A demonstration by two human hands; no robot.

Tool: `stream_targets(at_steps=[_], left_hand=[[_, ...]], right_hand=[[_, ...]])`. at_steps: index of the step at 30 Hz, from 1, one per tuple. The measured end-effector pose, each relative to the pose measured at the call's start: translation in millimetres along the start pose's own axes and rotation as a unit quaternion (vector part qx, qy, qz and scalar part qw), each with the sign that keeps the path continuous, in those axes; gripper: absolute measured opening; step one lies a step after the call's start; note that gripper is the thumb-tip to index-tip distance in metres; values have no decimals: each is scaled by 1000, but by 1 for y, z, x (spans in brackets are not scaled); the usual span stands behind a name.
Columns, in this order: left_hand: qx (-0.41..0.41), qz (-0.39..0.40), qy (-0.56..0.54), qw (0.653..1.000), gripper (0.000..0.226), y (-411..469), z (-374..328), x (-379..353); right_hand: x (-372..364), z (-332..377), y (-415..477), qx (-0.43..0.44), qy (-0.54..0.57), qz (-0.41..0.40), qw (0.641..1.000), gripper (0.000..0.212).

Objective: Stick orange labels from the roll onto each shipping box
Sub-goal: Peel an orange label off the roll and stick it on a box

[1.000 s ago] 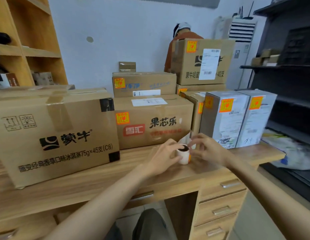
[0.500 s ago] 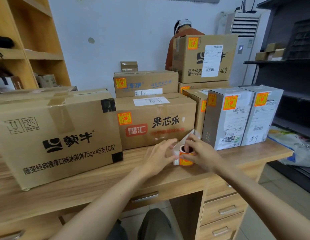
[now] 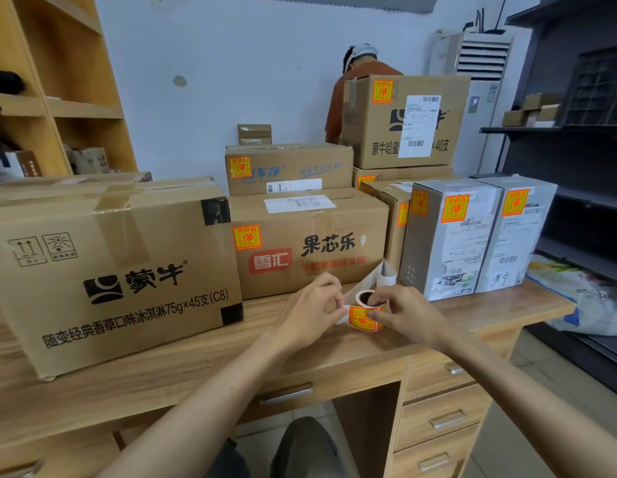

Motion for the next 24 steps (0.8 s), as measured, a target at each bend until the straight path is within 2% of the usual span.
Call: stream_targets(at_steps=[3,7,13,17,24], left_hand=[[-9,9,12,1000,14,0,1,5],[-7,14,4,1000,13,-2,4,12],[-21,28,28,999,27,1,-3,18],[-46,52,68,995,11,7,-4,18],[-33,76,6,997,6,10,1,8]], right_hand=[[-1,1,0,-4,-11,-20,1000,9],[-4,7,0,2,-49,-49,998,15],[-13,13,1,14,-80,-68,994,22],[-17,18,4,21,-103,-71,992,21],[-16,12,1,27,-123,-70,990,19]])
Point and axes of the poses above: each hand's wrist, its own y-axis towards the middle knuckle, its own x-axis out of the back of the hand, z = x × y, the point moved 1 cm from there along y, towards the middle knuckle, and after that the axes turned 15 degrees about -z, right-handed, at the moved point
